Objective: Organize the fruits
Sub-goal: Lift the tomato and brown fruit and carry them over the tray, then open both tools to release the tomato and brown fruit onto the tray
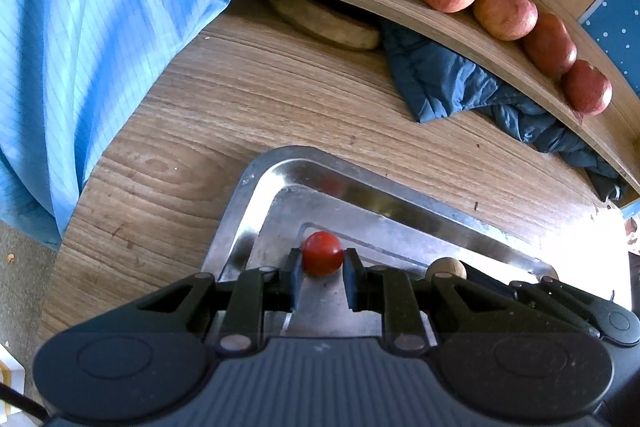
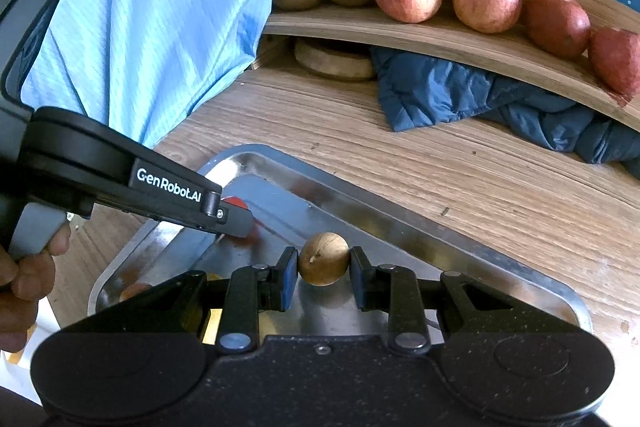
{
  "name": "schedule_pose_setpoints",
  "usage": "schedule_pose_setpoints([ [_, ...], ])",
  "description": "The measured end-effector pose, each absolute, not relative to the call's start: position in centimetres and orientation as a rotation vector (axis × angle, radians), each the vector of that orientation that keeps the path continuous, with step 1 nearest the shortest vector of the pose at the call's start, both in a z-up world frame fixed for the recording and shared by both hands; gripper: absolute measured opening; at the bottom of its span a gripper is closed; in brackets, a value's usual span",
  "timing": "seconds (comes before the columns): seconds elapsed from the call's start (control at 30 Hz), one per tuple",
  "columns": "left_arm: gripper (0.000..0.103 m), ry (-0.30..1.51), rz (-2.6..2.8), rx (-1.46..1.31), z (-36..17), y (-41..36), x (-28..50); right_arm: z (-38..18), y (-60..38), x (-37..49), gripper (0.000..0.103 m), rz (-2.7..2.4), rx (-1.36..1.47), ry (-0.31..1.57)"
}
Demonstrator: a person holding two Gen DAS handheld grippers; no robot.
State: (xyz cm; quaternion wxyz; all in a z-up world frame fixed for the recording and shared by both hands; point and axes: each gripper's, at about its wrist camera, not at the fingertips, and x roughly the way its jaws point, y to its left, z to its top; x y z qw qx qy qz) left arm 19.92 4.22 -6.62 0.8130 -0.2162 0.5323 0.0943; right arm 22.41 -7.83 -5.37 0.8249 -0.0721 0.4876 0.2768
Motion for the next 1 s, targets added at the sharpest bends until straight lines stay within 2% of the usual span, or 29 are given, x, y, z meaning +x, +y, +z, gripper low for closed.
schedule_pose_setpoints([
  [0.7, 0.023, 1.141, 0.179, -0.448, -6.77, 4.35, 19.96, -5.37, -7.94, 22.08, 0.030, 0.546, -0.145, 1.053],
  [0.8, 0.028, 1.142, 0.176, -0.447, -6.77, 4.36, 19.95, -5.30, -8.02, 22.04, 0.031, 0.543, -0.145, 1.052],
  [0.9, 0.039, 1.142, 0.179, -0.443, -6.70, 4.40, 19.93, -5.24, -8.04, 22.09, 0.031, 0.539, -0.145, 1.052],
  [1.0, 0.044, 1.140, 0.179, -0.440, -6.55, 4.48, 19.78, -5.10, -8.11, 22.01, 0.032, 0.534, -0.144, 1.048],
])
